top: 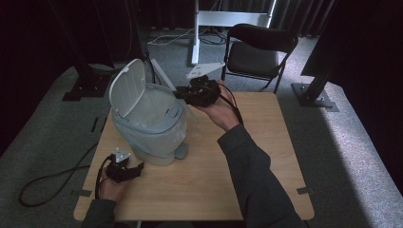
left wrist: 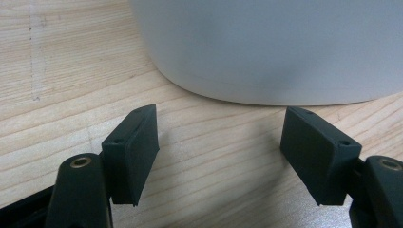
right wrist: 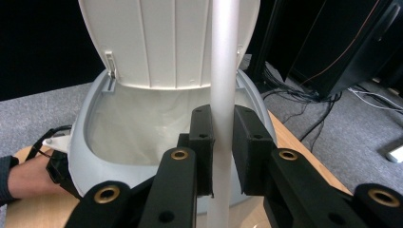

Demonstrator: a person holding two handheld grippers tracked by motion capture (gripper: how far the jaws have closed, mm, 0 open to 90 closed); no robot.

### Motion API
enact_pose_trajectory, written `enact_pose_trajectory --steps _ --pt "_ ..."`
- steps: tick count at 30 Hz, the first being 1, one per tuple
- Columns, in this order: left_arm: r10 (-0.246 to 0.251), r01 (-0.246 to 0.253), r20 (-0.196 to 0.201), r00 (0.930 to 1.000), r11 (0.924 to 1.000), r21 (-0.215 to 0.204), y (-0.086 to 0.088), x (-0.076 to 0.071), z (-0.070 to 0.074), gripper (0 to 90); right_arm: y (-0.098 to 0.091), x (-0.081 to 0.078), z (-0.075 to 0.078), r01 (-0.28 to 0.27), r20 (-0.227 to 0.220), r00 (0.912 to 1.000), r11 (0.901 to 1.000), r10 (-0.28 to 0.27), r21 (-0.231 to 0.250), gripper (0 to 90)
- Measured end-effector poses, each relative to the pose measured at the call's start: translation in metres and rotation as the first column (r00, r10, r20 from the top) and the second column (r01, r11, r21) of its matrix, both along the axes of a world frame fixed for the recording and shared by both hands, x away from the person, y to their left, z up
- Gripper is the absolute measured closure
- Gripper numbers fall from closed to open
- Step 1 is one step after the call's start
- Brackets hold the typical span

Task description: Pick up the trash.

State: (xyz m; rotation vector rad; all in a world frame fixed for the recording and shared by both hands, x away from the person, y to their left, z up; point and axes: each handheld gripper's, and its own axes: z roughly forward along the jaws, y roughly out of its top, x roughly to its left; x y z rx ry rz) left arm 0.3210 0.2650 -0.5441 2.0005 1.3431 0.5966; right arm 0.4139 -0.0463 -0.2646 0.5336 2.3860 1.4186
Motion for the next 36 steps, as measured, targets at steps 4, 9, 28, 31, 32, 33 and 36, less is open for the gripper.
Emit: enact_pose_trajectory --steps 4,9,28,31,32,33,36 --pt "0.000 0.000 0.000 1.0000 1.0000 0.000 0.000 0.000 0.000 28.9 0.004 0.001 0.002 -0.003 -0.001 1.0000 1.0000 0.003 0.003 78.9" --pt "0.000 0.000 0.000 1.0000 1.0000 0.000 0.000 0.000 0.000 28.9 0.012 0.002 0.003 -0.002 0.000 1.0000 0.9998 0.002 -0.018 78.9" --pt "0.000 0.000 0.000 1.0000 1.0000 0.000 0.000 0.000 0.000 28.9 0.032 0.005 0.011 -0.019 -0.006 0.9998 0.9998 0.019 -0.010 78.9" --pt "0.000 0.000 0.000 1.0000 1.0000 0.000 0.000 0.000 0.000 28.9 0.034 0.006 0.014 -0.021 -0.006 0.9998 0.9997 0.021 -0.010 79.0" --pt "0.000 0.000 0.000 1.0000 1.0000 0.000 0.000 0.000 0.000 28.9 0.035 0.006 0.014 -0.021 -0.004 0.9998 0.9998 0.021 -0.008 78.9" --pt "0.000 0.000 0.000 1.0000 1.0000 0.001 0.000 0.000 0.000 28.9 0.036 0.006 0.015 -0.020 -0.004 0.9998 0.9998 0.020 -0.007 78.9" --pt "-0.001 0.001 -0.001 1.0000 1.0000 0.000 0.000 0.000 0.000 28.9 0.038 0.008 0.016 -0.020 -0.012 0.9997 0.9998 0.020 0.004 78.9"
